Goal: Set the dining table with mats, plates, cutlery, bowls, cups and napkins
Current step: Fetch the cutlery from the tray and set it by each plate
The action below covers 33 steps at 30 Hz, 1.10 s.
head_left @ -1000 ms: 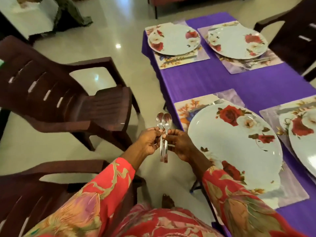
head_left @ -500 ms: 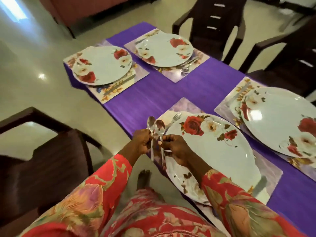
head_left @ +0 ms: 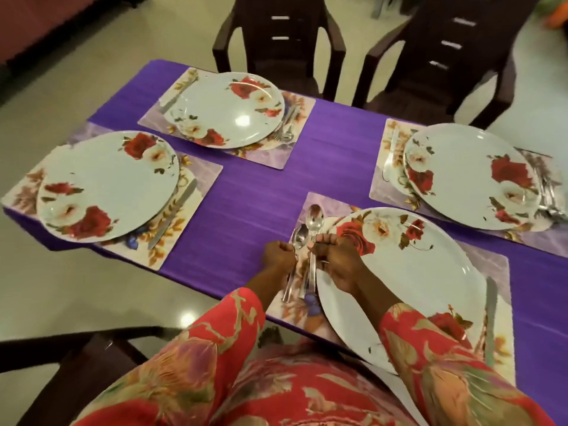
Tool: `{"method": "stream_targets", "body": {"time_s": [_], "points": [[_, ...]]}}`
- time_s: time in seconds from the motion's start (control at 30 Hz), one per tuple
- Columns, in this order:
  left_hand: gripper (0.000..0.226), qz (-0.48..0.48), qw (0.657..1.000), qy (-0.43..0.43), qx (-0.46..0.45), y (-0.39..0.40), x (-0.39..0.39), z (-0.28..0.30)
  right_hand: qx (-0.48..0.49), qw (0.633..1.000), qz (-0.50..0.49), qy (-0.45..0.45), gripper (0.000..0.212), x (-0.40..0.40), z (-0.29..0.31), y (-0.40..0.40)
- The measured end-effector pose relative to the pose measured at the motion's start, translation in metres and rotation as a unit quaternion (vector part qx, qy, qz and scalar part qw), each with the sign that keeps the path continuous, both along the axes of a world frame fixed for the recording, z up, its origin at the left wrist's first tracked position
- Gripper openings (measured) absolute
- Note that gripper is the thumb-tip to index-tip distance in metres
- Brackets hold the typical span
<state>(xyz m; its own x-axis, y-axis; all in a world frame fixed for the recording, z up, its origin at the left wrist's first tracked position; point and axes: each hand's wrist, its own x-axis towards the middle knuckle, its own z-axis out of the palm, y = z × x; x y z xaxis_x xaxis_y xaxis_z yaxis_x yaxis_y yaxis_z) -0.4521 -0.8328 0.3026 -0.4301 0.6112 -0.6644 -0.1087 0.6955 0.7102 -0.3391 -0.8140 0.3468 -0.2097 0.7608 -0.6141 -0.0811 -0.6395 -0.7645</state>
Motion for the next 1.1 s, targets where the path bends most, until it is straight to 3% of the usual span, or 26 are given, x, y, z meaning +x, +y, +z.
{"method": "stream_targets", "body": {"time_s": [0.2, 0.4, 0.5, 0.77, 1.0, 1.1], "points": [[0.031, -0.096, 0.995, 0.033, -0.012, 0.008, -0.007, -0.005, 0.019, 0.999, -0.033, -0.03, 0.009, 0.004, -0.005, 0.0], [0.031, -0.15, 0.987, 0.058, -0.023, 0.014, -0.008, 0.0, 0.028, 0.997, -0.067, -0.036, 0.016, 0.01, -0.001, -0.005], [0.008, -0.154, 0.983, 0.101, -0.023, 0.018, -0.006, 0.001, 0.023, 0.996, -0.084, -0.035, 0.017, 0.013, 0.001, -0.006], [0.033, -0.203, 0.971, 0.123, -0.017, 0.021, -0.003, 0.013, 0.02, 0.996, -0.084, -0.037, 0.015, 0.02, 0.002, -0.012], [0.034, -0.134, 0.987, 0.085, 0.004, 0.019, -0.004, 0.022, 0.024, 0.997, -0.066, -0.038, 0.017, 0.02, 0.004, -0.014], [0.031, -0.04, 0.995, -0.071, 0.05, 0.015, 0.0, 0.036, 0.028, 0.997, -0.063, -0.024, 0.016, 0.014, 0.008, -0.015]]}}
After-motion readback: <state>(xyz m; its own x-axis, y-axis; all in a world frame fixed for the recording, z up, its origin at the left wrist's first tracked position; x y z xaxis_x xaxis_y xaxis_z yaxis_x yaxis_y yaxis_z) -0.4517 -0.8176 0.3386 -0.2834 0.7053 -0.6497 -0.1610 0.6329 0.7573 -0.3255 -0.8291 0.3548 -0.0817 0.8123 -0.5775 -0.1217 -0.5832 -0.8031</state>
